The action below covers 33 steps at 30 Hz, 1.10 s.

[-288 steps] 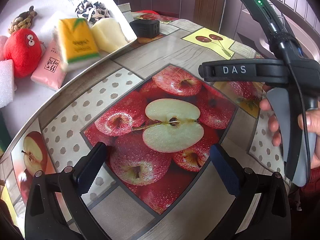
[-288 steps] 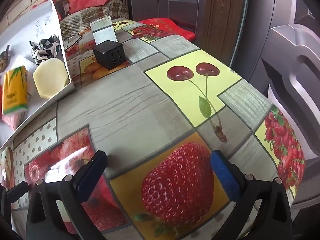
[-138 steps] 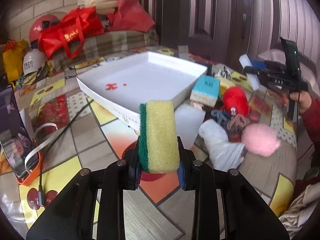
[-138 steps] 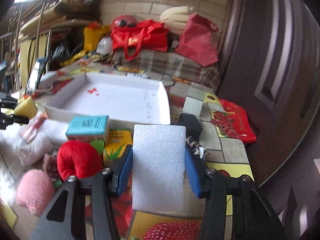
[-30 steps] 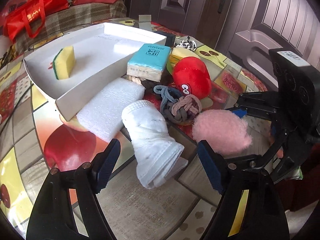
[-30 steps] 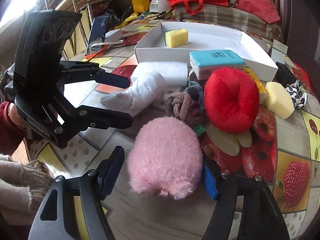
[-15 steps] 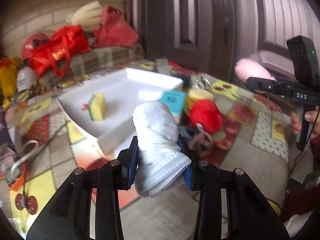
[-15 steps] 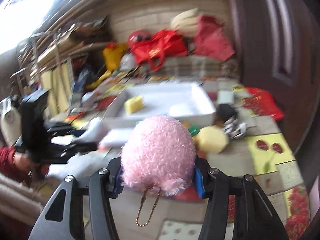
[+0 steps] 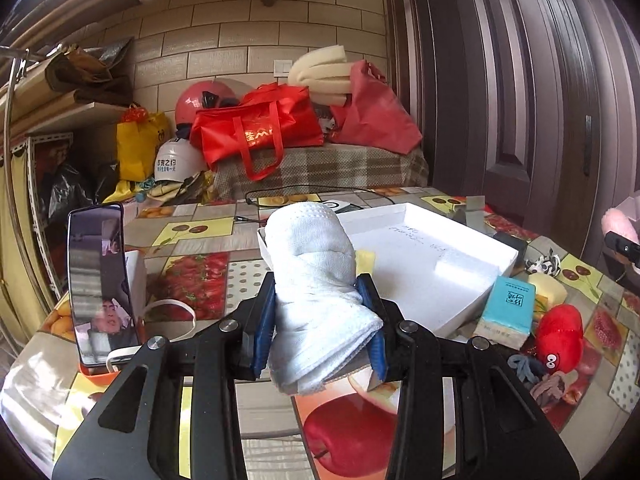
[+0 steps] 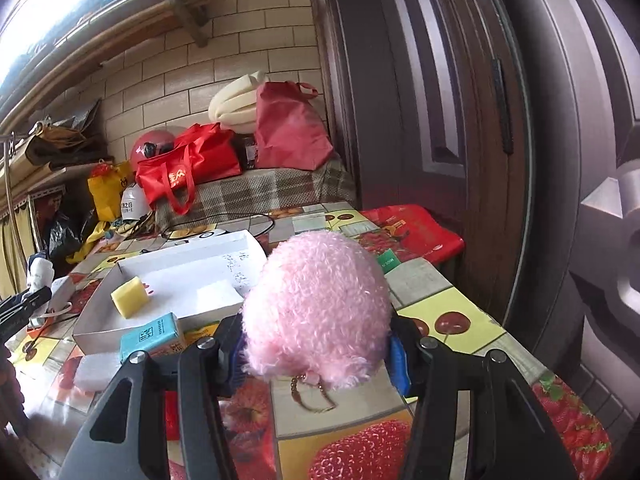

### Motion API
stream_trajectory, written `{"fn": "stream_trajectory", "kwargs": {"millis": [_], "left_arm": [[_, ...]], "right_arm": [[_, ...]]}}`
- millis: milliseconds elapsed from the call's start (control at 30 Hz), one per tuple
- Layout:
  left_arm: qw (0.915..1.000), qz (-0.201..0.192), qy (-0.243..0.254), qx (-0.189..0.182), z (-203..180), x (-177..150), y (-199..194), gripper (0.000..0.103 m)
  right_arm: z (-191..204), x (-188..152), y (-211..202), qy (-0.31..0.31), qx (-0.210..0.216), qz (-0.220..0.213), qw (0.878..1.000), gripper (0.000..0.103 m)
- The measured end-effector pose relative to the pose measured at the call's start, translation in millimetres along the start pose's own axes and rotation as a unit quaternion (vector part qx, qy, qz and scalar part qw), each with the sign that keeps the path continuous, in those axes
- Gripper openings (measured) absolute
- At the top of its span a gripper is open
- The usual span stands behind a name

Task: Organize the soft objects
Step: 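Carry the sock into the white box with the left tool while the right drops the pink ball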

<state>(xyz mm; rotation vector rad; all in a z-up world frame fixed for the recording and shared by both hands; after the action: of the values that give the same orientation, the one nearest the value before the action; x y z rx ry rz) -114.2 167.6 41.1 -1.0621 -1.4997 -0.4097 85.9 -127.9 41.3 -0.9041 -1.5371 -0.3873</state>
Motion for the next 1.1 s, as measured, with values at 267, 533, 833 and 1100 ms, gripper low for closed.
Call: {"fn": "stream_trajectory", "kwargs": {"millis": [267,533,833,1100], "left_arm": [[0.9995,0.023,0.023,-0.008,-18,1,25,0.038],[0.9993,0.018,0.033,0.003,-27,5,39,0.038],[0.9993,0.03,0.022,0.008,-27,10,57,0.038],[0.9984,0.044,0.032,0.011,-34,12,76,0.038]], "right_arm": [[17,4,46,-0.026,0.024,0.032,0.999,0.055],[29,14,68,-0.05,0.027,0.02,0.998,0.055],[43,27,94,-0.068,0.044,0.015,0.997,0.055],[66,40,129,-0.08,0.1,0.021,0.992,0.056]]}}
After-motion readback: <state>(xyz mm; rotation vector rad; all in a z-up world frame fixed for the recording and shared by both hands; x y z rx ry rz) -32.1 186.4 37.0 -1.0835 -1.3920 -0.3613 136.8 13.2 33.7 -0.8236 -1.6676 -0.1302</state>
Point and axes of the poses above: each gripper's, at about its wrist camera, not at the fingertips, and y roughly the way its jaws point, z to its left, x to its top, the point moved 3 cm from there along y, roughly the way its jaws point, and after that the axes turned 15 degrees about -y, right-handed, at the moved point
